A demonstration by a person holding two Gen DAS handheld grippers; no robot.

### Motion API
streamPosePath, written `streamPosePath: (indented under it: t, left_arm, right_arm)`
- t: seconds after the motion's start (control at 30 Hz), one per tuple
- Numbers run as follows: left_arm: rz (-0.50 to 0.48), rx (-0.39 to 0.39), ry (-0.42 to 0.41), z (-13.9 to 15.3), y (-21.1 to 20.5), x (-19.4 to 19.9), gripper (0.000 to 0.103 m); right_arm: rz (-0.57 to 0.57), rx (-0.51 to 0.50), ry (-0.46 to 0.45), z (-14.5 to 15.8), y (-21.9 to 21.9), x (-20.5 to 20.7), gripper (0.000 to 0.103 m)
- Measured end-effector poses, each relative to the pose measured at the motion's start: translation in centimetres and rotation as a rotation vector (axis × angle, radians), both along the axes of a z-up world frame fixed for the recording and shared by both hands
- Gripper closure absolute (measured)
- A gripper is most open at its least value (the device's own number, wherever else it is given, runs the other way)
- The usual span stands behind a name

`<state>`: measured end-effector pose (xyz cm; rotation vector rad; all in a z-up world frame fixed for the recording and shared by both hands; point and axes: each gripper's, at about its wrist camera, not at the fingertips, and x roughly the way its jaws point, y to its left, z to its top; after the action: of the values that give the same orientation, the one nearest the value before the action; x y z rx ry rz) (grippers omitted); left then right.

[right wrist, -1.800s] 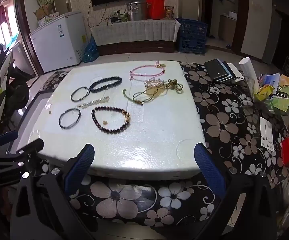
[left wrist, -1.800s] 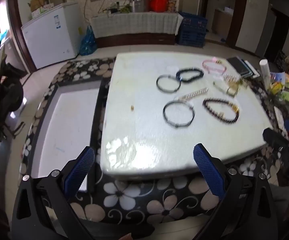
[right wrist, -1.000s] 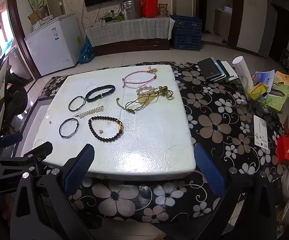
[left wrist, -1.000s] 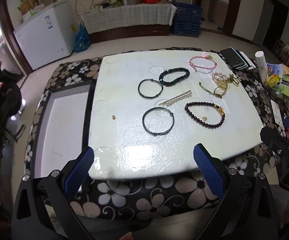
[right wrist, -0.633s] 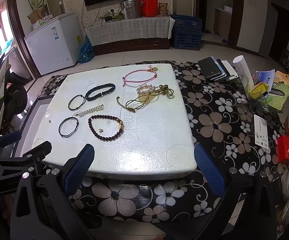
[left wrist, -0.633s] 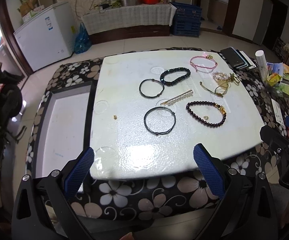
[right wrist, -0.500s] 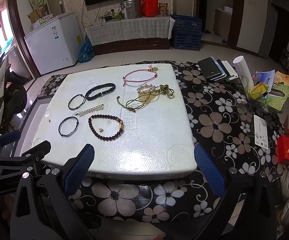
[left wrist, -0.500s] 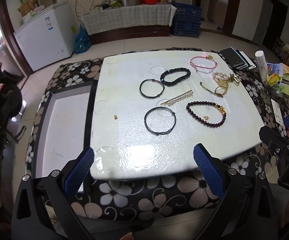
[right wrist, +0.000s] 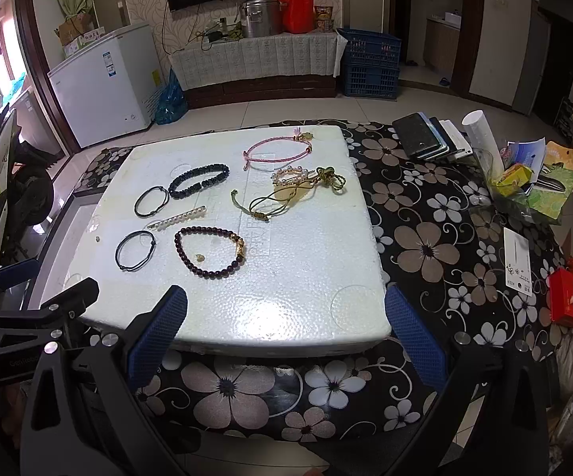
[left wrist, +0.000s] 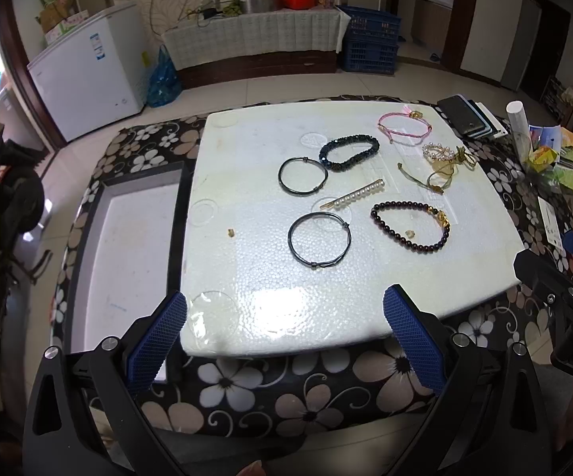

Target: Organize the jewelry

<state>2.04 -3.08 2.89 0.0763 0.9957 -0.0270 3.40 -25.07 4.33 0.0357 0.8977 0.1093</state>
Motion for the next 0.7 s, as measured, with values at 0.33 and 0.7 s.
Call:
streamPosePath:
  t: [0.33,0.7]
  left_arm:
    - [0.000,-0.002,0.000,0.00,0.08,-0.03,0.002]
    - [-0.001,-0.004,0.001,0.01,0.19,0.00,0.002]
  right_arm:
    - [-0.001,-0.001,0.000,0.00,0.00,0.01,0.004]
    - [0.000,-0.001,0.001,0.00,0.00,0.02,0.004]
